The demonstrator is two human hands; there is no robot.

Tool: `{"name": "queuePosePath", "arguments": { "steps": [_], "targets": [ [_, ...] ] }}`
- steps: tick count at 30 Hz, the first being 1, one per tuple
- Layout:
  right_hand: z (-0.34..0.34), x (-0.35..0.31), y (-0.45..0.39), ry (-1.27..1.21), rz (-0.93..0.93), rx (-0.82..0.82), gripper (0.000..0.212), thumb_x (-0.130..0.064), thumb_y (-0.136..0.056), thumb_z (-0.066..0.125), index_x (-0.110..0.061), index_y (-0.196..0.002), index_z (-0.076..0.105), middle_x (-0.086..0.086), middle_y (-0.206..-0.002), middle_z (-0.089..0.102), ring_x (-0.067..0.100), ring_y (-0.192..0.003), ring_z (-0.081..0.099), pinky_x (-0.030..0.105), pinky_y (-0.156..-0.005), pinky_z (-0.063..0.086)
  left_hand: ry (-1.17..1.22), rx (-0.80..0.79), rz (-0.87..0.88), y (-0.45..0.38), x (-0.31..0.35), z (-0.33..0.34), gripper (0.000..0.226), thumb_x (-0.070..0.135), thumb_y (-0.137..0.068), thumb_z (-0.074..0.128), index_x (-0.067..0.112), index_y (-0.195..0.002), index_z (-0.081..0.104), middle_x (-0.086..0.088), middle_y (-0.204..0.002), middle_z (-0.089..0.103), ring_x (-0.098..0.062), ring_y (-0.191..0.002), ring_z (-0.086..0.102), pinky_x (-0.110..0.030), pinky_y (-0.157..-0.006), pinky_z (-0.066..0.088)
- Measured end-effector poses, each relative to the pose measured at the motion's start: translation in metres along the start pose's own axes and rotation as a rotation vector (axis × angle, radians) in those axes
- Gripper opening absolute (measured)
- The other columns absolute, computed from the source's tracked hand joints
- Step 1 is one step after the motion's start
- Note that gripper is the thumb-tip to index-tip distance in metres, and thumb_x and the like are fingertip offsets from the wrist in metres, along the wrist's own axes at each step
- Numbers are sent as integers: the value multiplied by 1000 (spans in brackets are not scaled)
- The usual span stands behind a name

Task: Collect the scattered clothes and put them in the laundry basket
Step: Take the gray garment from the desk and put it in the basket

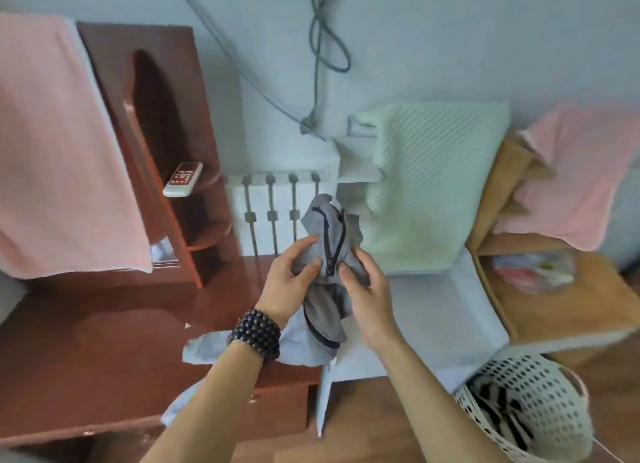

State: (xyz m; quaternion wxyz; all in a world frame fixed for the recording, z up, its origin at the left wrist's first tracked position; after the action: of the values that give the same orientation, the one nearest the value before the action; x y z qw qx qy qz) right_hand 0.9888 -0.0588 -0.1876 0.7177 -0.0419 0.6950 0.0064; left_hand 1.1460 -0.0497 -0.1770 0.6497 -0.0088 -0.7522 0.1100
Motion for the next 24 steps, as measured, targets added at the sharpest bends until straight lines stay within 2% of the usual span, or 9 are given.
{"name": "queuePosePath", "arguments": {
  "steps": [2, 4, 7, 10, 14, 17, 19, 21, 24],
  "targets": [
    [-57, 8, 9, -6, 20, 79, 42, -10, -102, 64, -16, -143, 61, -2, -132, 72, 11, -120, 70, 29, -101, 58, 10, -94, -14, 0, 1, 60, 36, 11, -100, 56, 15, -136, 56, -6, -126, 69, -19, -107, 70, -43, -96, 57],
    [-127, 16, 21, -10, 43, 173, 39, -10, -103, 62, -18, -141, 62, -5, -130, 73, 8, -118, 70, 30, -101, 58, 23, -182, -33, 4, 0, 136, 35, 9, -101, 53, 17, -135, 55, -8, -124, 68, -23, -106, 71, -40, -93, 58],
    [-227, 27, 39, 0, 64, 280, 34, -14, -105, 60, -31, -133, 65, -12, -127, 72, 2, -116, 69, 30, -101, 58, 44, -282, -48, 15, -2, 247, 33, 8, -100, 53, 17, -132, 56, -11, -123, 68, -28, -110, 69, -41, -95, 57],
    [-322, 35, 52, 22, 99, 385, 35, -16, -104, 62, -48, -117, 62, -17, -125, 67, -8, -112, 65, 23, -98, 54, 66, -360, -69, 26, -1, 349, 33, 3, -100, 51, 11, -132, 55, -12, -122, 69, -22, -107, 70, -35, -93, 57],
    [-420, 43, 63, 35, 132, 469, 38, -20, -103, 64, -31, -140, 58, -10, -137, 63, 5, -127, 60, 30, -107, 52, 96, -446, -90, 32, 3, 453, 32, 0, -100, 50, 7, -131, 55, -13, -123, 67, -11, -100, 69, -21, -84, 56],
    [-484, 47, 63, 61, 153, 522, 34, -18, -102, 64, -25, -135, 62, -4, -134, 67, 12, -124, 64, 32, -104, 54, 112, -493, -102, 33, 5, 517, 32, 0, -99, 52, 6, -130, 56, -11, -125, 65, -6, -103, 66, -18, -87, 52],
    [-518, 47, 59, 96, 142, 552, 36, -19, -99, 66, -22, -134, 65, 1, -132, 70, 17, -124, 66, 36, -105, 55, 132, -524, -113, 32, 9, 552, 32, -1, -99, 52, 4, -130, 55, -1, -118, 66, 3, -98, 65, -17, -86, 52],
    [-553, 48, 54, 115, 127, 591, 32, -17, -96, 67, -22, -128, 66, -2, -127, 71, 13, -118, 67, 34, -102, 55, 149, -556, -140, 26, 8, 588, 34, 1, -99, 53, 4, -132, 54, 2, -115, 66, 1, -100, 66, -24, -91, 55],
    [-595, 44, 43, 147, 110, 646, 32, -6, -98, 66, -23, -125, 64, -7, -119, 69, 5, -111, 66, 23, -95, 53, 172, -592, -148, 10, 3, 635, 37, 7, -98, 56, 9, -135, 53, -10, -128, 65, -19, -117, 65, -43, -103, 53]
  ]
}}
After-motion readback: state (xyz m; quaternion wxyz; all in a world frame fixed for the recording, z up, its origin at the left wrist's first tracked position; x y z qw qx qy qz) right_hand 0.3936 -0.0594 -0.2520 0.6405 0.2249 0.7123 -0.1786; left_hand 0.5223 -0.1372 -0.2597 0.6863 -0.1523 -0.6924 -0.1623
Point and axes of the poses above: each hand's wrist, its own y-axis away from the middle knuckle, its own z-axis out of the palm, x = y × z, the point moved 3 cm from there along -y, towards the middle knuckle
